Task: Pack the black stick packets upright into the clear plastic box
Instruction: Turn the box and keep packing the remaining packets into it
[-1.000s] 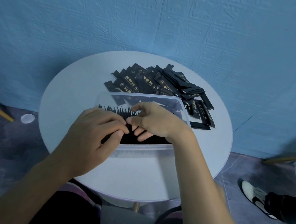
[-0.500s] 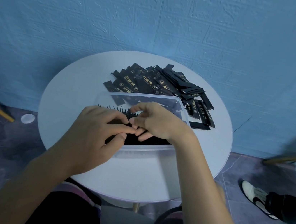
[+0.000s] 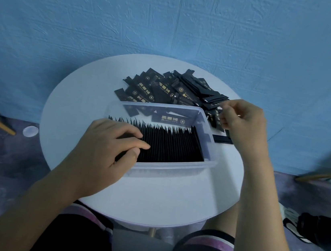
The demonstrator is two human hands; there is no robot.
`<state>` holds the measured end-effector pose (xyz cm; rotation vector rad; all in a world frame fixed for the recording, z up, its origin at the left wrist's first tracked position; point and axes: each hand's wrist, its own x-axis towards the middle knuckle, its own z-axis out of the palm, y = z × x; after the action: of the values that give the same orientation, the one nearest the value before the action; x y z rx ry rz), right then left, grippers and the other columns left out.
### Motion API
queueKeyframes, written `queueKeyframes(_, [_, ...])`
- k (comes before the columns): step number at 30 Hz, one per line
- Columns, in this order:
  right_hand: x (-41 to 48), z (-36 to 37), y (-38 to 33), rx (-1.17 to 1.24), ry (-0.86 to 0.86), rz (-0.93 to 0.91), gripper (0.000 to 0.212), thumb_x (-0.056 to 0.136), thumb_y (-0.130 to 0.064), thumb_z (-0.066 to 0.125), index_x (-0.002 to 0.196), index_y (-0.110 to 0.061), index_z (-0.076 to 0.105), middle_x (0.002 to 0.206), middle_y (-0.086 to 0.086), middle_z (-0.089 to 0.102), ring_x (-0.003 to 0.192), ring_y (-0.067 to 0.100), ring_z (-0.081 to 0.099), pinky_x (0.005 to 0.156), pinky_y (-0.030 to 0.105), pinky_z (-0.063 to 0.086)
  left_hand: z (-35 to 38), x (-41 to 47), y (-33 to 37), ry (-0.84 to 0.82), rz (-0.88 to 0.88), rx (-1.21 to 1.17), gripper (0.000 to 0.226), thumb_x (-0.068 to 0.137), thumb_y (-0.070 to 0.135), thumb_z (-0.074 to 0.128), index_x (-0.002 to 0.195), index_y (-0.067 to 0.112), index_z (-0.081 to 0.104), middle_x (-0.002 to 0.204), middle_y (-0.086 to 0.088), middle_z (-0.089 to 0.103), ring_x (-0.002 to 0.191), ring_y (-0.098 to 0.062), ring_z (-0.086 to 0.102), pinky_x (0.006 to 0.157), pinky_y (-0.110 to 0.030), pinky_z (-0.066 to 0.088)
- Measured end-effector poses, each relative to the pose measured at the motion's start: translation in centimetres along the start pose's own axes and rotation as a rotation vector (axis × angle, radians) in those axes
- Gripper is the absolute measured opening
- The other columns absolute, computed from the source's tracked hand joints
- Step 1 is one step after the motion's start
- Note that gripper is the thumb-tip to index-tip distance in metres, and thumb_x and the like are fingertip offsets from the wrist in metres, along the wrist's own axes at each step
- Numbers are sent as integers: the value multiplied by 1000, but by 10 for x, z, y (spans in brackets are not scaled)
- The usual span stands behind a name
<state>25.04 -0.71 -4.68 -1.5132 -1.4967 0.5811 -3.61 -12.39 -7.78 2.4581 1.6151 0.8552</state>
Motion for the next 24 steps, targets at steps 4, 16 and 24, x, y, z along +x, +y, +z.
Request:
queueKeyframes(4, [20, -5, 50, -385, 64, 93, 23, 91, -29, 66, 112, -20, 72, 109, 1, 71, 102, 28, 64, 85, 33, 44, 0, 0, 1, 5, 2, 1, 35, 96, 33, 44, 106, 32, 77, 112, 15, 65, 105, -6, 56, 101, -32, 31])
queueKeyframes(16, [10, 3, 72, -526, -23, 123, 30, 88, -28, 65, 117, -22, 71, 116, 10, 68, 106, 35, 60, 83, 35, 44, 0, 1, 1, 7, 8, -1, 35, 96, 32, 44, 106, 31, 78, 112, 14, 65, 104, -5, 56, 101, -32, 32])
queueKeyframes(24, [10, 0, 61, -521, 35, 152, 29, 90, -19, 57, 115, -19, 70, 111, 9, 72, 106, 35, 59, 75, 31, 34, 0, 1, 1, 12, 9, 0, 35, 96, 33, 44, 106, 31, 78, 111, 14, 66, 104, -6, 57, 100, -30, 31])
